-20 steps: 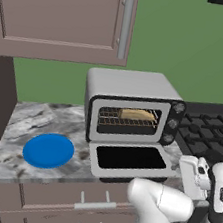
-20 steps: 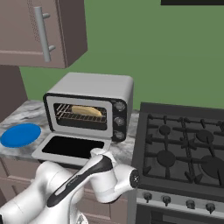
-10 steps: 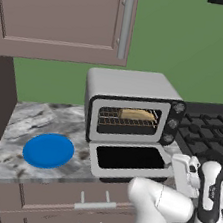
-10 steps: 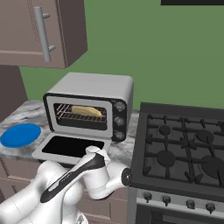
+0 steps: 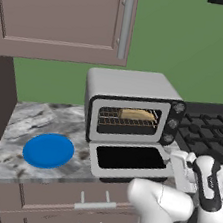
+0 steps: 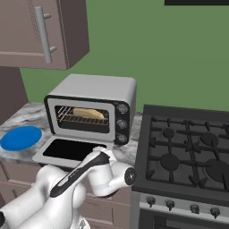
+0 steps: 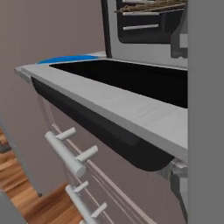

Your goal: Pull the toaster oven rack outwards. Pick up the baguette from the plate and place it on the toaster oven rack. Close the toaster oven door fully and set the temperature to the lowest setting.

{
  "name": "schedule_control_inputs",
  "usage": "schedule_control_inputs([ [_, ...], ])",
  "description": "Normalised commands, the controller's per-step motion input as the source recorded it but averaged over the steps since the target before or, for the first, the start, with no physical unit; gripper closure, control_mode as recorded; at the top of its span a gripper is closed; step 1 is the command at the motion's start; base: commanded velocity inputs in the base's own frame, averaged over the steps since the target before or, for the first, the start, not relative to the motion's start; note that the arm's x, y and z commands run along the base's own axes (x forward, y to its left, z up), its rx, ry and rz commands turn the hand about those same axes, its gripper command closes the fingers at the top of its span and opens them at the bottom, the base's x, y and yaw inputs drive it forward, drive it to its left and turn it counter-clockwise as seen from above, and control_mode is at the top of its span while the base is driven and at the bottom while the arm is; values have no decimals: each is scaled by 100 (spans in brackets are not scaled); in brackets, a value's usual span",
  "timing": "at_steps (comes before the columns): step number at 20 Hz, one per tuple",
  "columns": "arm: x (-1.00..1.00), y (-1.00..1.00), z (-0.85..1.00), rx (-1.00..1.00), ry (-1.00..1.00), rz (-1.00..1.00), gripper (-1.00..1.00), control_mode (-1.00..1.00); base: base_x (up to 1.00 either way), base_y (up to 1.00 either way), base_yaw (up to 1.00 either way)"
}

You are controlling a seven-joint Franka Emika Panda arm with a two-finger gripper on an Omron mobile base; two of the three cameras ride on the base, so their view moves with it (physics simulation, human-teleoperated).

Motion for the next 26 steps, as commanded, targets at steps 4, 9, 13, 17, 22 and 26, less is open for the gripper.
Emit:
schedule_control_inputs([
  [4, 18, 3, -47, -1, 0, -2, -100, -100, 0, 0, 0],
  [9, 2, 24, -49, 0, 0, 0, -100, -100, 0, 0, 0],
  [13, 6, 18, -23, 0, 0, 0, -100, -100, 0, 0, 0],
  [17, 7, 29, 0, 0, 0, 0, -100, -100, 0, 0, 0],
  [22, 2, 53, 0, 0, 0, 0, -100, -100, 0, 0, 0],
  [26, 0, 70, 0, 0, 0, 0, -100, -100, 0, 0, 0],
])
